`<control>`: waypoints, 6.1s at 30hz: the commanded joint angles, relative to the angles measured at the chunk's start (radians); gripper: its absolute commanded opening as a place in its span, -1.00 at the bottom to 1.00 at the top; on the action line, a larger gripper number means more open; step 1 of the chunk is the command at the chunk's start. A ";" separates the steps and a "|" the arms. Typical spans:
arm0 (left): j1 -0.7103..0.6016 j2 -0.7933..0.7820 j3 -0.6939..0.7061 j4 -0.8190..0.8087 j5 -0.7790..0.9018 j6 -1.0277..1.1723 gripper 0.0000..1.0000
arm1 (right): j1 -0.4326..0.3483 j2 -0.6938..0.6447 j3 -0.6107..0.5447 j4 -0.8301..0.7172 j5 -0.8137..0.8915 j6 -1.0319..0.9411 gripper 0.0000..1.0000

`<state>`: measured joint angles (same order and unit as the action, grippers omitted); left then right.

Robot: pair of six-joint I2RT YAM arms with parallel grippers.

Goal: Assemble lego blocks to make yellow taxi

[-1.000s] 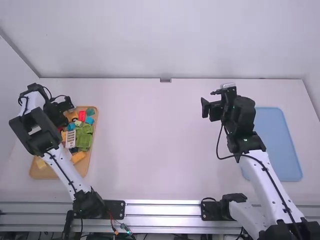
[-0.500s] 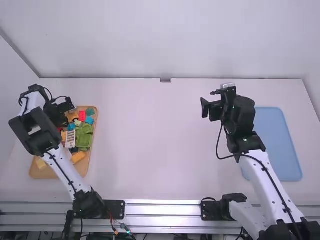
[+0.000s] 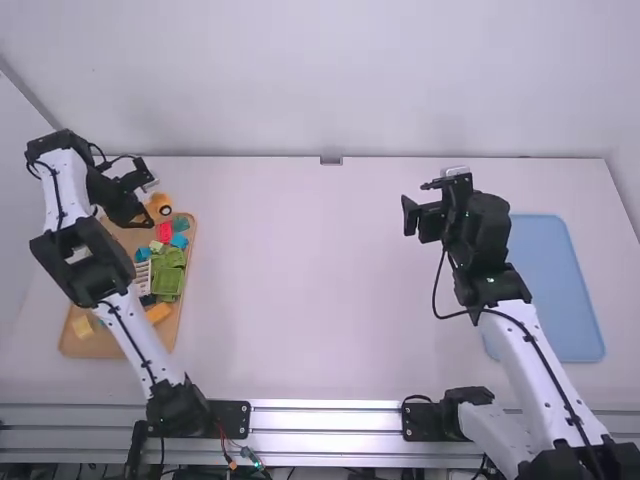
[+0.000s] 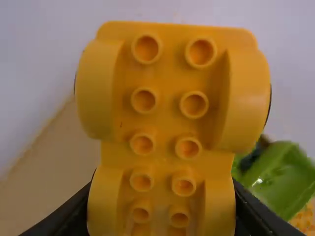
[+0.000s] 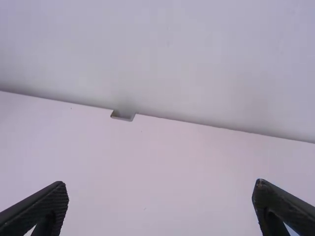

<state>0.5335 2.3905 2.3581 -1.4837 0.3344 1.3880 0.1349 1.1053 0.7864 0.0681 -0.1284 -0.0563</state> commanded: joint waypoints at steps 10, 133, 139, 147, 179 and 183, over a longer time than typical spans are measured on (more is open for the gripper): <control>-0.320 -0.084 -0.014 0.035 0.101 0.057 -0.96 | -0.018 0.006 0.032 0.000 -0.006 0.005 0.97; 0.377 -0.840 -1.121 0.653 -0.377 -1.371 0.99 | -0.109 0.008 0.032 -0.023 0.047 0.001 0.97; 0.510 -0.767 -1.186 0.725 -0.384 -1.246 0.98 | -0.109 0.008 0.032 -0.019 0.047 0.001 0.97; 0.574 -0.684 -1.218 0.830 -0.243 -1.212 0.83 | -0.108 0.008 0.032 -0.019 0.042 0.000 0.97; 0.572 -0.542 -1.238 0.923 -0.287 -1.294 0.40 | -0.108 0.008 0.032 -0.027 0.042 0.001 0.97; 0.568 -0.542 -1.258 0.945 -0.272 -1.287 0.29 | -0.108 0.008 0.032 -0.028 0.043 0.001 0.97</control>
<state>1.1015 1.8431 1.1179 -0.5350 0.0662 0.1089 0.0261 1.1053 0.7864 0.0410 -0.0868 -0.0555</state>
